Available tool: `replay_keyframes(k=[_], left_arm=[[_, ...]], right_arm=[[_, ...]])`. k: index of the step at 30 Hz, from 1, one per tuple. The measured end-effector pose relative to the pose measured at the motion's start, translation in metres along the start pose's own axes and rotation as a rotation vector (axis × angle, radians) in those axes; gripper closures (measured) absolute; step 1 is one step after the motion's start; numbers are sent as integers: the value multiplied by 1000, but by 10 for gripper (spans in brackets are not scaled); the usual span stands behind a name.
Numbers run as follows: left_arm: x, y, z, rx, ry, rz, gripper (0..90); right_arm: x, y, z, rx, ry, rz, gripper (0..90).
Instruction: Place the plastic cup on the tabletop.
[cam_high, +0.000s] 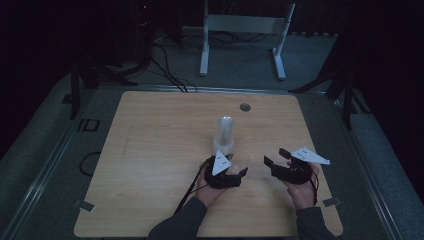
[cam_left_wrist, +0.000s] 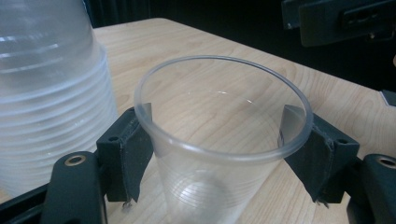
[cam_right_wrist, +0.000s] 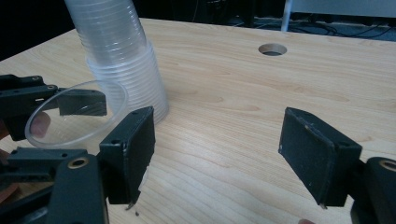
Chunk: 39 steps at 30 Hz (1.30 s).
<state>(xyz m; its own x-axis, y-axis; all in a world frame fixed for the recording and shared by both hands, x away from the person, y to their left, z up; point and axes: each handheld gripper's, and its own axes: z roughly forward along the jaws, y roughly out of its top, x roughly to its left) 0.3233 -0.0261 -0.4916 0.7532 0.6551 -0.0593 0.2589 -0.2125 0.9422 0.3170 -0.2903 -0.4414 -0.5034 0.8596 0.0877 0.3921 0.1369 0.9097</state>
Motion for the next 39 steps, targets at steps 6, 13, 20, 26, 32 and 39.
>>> replay_keyframes(k=[6, 13, 20, 26, 32, 39], left_arm=[[0, -1, 2, 22, 0, -4, 229], [0, -2, 3, 41, -7, -9, 194], [0, -3, 2, 58, -16, -11, 181], [2, -5, -2, 60, -19, -25, 170], [3, -8, -9, 63, -22, -29, 169], [5, -11, -16, 64, -20, -33, 169]], right_arm=[[0, 0, 0, 0, -1, 0, 265], [0, 0, 0, 1, 0, 1, 265], [0, 0, 0, 1, 0, 1, 265], [-1, -1, 0, -1, -1, 1, 265], [-1, 0, -1, -1, -2, 4, 265], [-2, 0, -1, -2, 0, 5, 265]])
